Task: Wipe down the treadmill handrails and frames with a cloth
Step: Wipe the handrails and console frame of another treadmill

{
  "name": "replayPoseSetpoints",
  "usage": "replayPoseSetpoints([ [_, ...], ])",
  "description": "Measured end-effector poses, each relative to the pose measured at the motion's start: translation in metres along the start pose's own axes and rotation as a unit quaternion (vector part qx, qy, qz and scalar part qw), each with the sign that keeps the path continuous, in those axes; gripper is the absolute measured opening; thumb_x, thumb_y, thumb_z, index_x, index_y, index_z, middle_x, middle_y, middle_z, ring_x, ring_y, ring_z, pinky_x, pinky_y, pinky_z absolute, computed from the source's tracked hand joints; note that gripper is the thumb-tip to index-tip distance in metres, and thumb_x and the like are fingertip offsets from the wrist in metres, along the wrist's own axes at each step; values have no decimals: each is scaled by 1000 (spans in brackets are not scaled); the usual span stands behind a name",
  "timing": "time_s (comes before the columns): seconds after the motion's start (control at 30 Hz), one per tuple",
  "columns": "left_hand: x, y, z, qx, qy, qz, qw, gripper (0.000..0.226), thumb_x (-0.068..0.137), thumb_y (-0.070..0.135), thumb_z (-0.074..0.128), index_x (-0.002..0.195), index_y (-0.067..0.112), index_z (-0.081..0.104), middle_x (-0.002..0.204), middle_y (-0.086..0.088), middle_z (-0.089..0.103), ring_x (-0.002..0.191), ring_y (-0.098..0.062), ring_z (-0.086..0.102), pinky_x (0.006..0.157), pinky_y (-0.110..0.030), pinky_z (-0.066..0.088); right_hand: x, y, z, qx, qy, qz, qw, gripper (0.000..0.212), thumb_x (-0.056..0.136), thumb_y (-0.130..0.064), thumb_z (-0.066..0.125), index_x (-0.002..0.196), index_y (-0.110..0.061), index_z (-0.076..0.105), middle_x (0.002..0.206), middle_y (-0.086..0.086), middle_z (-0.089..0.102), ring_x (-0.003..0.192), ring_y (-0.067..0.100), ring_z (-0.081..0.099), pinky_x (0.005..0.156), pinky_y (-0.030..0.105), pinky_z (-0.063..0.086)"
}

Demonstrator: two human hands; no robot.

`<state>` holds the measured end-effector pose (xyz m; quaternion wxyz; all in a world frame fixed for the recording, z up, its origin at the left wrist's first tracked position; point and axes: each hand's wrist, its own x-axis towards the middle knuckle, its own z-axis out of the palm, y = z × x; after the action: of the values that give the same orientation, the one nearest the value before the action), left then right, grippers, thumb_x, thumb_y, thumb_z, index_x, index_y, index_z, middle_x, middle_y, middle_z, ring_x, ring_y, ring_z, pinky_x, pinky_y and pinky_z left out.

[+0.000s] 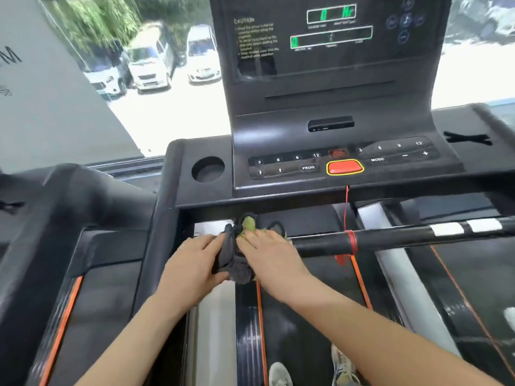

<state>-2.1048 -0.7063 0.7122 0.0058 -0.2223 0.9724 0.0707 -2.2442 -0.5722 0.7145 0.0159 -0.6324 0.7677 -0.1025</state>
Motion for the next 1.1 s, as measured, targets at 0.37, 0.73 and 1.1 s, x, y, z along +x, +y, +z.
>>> replayPoseSetpoints([
  [0.37, 33, 54, 15, 9, -2, 76, 997, 74, 83, 49, 66, 146, 30, 32, 131, 7, 54, 109, -24, 57, 89, -35, 45, -34, 40, -35, -15, -94, 158, 983, 44, 81, -6, 59, 120, -24, 47, 123, -1, 55, 113, 27, 52, 83, 36, 45],
  [0.73, 68, -60, -42, -119, 137, -146, 972, 72, 80, 34, 58, 147, 25, 35, 146, -7, 44, 131, -29, 42, 105, -47, 40, 115, 19, -41, 104, 47, -29, 993, 54, 77, -4, 59, 130, -8, 54, 130, 10, 57, 118, 32, 52, 98, 47, 46],
  [1.1, 95, -87, -11, -39, 97, -225, 969, 69, 94, 56, 19, 146, 19, 43, 152, -12, 37, 139, -31, 36, 106, -49, 40, 231, 28, -36, -1, -269, -42, 962, 57, 95, -48, 27, 140, -14, 31, 141, 16, 43, 132, 31, 32, 103, 53, 18],
])
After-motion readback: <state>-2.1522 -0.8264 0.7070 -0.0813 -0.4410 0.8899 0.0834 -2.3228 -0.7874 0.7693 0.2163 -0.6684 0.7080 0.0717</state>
